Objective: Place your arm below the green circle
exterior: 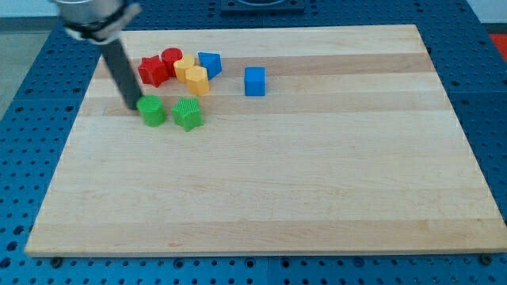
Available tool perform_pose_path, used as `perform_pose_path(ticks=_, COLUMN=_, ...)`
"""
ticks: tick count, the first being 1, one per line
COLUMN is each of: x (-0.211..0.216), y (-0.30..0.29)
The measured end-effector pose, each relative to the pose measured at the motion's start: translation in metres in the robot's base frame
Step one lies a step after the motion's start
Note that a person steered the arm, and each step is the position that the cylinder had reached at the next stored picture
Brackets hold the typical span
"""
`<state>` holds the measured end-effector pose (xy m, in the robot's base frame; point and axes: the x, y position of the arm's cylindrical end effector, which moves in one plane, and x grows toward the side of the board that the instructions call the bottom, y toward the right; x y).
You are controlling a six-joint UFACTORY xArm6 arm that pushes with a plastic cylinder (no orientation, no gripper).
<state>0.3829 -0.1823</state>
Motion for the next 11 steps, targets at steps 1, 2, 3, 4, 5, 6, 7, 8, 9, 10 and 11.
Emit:
perform_pose_path(ticks=1, x=0.0, y=0.085)
perform_pose_path(ticks=2, x=0.0, y=0.181)
perform_pose_path(ticks=3, x=0.0, y=0.274)
perform_pose_path(ticks=4, x=0.0, y=0.359)
perform_pose_path(ticks=5, x=0.0, y=0.384)
perform_pose_path(ticks=6, x=0.052, y=0.332)
perform_pose_path(ticks=7, x=0.111, y=0.255)
perform_pose_path(ticks=8, x=0.142, y=0.174)
perform_pose_path(ticks=9, x=0.15, y=0.099)
perform_pose_path(ticks=10, x=0.15, y=0.031)
perform_pose_path(ticks=11, x=0.092, y=0.018)
